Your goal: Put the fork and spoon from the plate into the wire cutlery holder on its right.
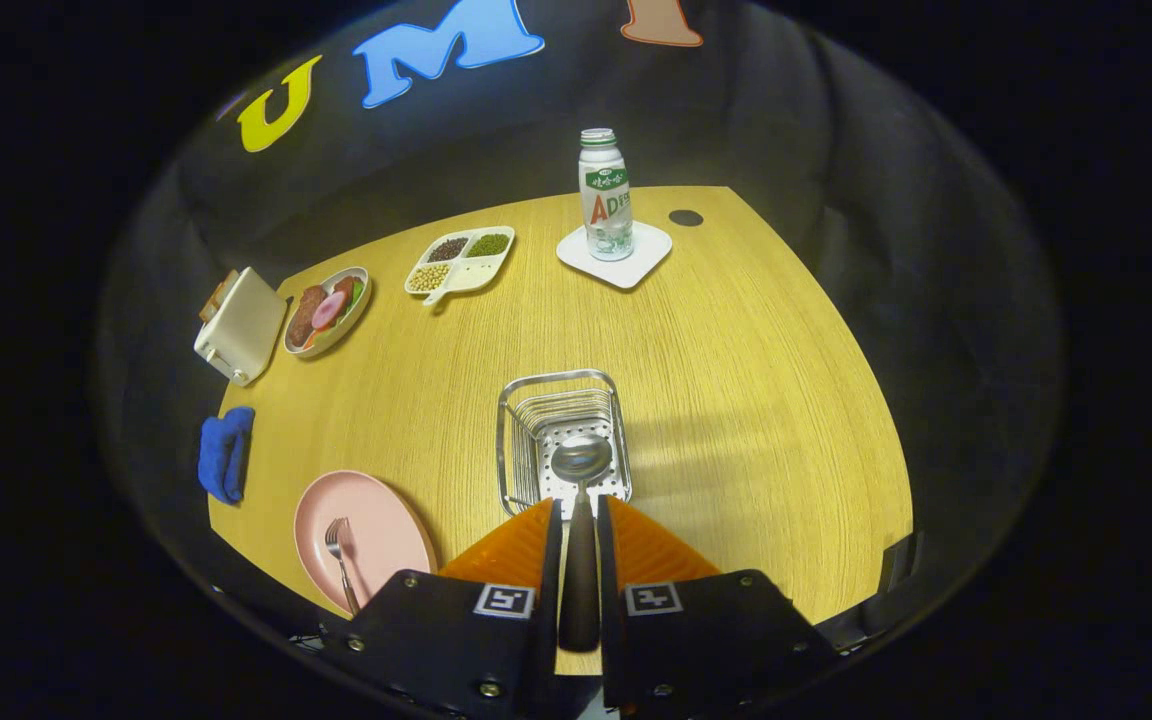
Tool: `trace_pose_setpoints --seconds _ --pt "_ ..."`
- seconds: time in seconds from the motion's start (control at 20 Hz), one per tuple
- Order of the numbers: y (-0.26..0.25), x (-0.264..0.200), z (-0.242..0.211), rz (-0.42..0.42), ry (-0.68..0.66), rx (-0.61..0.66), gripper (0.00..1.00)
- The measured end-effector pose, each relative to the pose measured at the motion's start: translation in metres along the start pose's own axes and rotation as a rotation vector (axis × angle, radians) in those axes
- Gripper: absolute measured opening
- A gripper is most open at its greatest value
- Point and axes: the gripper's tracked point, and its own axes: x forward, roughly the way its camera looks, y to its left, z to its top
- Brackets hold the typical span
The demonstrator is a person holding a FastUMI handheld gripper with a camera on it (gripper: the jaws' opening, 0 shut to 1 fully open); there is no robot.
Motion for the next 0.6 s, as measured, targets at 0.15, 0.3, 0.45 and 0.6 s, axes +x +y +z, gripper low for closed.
trace_pose_setpoints --seconds 0.15,0.3,0.45,0.6 --pt "0.003 -0.004 -0.002 0.011 -0.004 -0.01 0.31" --pt "0.01 -0.01 -0.003 0.02 -0.017 -0.008 0.31" --pt "0.024 -0.019 -0.004 0.047 -0.037 -0.006 0.31" --pt "0.05 -0.029 -0.009 0.095 -0.046 -0.002 0.31"
